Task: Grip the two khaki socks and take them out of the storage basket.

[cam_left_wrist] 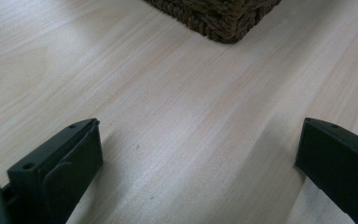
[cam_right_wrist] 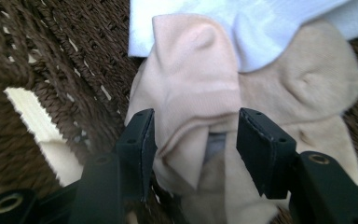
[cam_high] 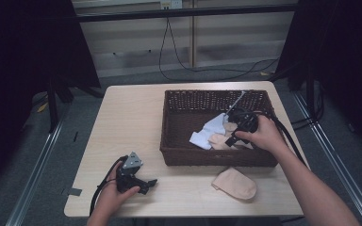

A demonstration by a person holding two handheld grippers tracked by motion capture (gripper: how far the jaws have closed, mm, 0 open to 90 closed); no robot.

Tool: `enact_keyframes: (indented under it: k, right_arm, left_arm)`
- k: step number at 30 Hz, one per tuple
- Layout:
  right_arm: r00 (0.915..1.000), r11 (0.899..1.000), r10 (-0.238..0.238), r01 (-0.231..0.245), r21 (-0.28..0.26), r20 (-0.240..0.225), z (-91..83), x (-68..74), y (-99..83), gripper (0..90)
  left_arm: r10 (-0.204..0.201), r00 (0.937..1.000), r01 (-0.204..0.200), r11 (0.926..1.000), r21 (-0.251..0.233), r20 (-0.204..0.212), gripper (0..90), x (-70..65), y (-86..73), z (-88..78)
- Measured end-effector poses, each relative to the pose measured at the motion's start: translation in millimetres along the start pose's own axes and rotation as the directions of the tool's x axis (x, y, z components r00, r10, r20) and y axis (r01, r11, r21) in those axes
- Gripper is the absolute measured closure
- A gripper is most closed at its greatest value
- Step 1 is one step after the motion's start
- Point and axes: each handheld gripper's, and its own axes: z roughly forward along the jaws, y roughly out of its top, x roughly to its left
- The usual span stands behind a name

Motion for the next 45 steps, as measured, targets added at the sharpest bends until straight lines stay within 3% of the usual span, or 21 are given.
enact_keyframes:
  k: [10,13,16,21,26,27,29,30,45]
  right_arm:
    - [0.9995,0.997,0.027,-0.026,0.066,-0.017,21.8,-1.2,6.1,48.7]
    - [0.9993,0.995,0.01,-0.006,0.101,-0.035,24.9,-2.6,6.0,58.0]
    - [0.999,0.994,0.007,-0.002,0.113,-0.045,27.0,-0.9,5.8,77.6]
    - [0.9985,0.994,0.0,0.006,0.111,-0.055,26.0,1.5,5.9,83.1]
    - [0.9987,0.997,-0.004,0.008,0.074,-0.051,7.5,-0.2,3.6,83.3]
    - [0.9987,0.999,0.014,-0.012,0.051,-0.049,-5.1,-3.0,0.0,83.3]
    - [0.9986,0.999,0.015,-0.012,0.046,-0.05,-9.2,-3.9,-1.3,83.3]
    - [0.9987,1.0,0.017,-0.016,0.027,-0.049,-19.4,-5.1,-5.6,83.3]
    - [0.9997,1.0,-0.001,0.001,0.001,-0.025,-70.9,4.1,-8.0,83.2]
  left_arm:
    - [0.001,1.0,-0.001,1.0,0.001,0.0,0.0,0.0,0.0,-0.1]
    - [-0.001,1.0,0.001,1.0,0.001,0.001,0.0,-0.1,-0.1,0.0]
    - [-0.002,1.0,0.002,1.0,0.001,0.002,0.0,-0.1,-0.1,0.0]
    - [-0.002,1.0,0.002,1.0,0.002,0.001,0.0,-0.2,-0.2,-0.2]
    - [-0.002,1.0,0.002,1.0,0.002,0.002,0.0,-0.1,-0.2,-0.2]
    - [-0.002,1.0,0.002,1.0,0.002,0.001,0.0,-0.2,-0.2,-0.2]
    - [-0.003,1.0,0.003,1.0,0.002,0.002,0.0,-0.2,-0.2,-0.2]
    - [-0.003,1.0,0.003,1.0,0.002,0.002,0.0,-0.2,-0.2,-0.2]
    - [0.003,1.0,-0.003,1.0,0.003,-0.001,0.0,0.1,-0.1,-0.4]
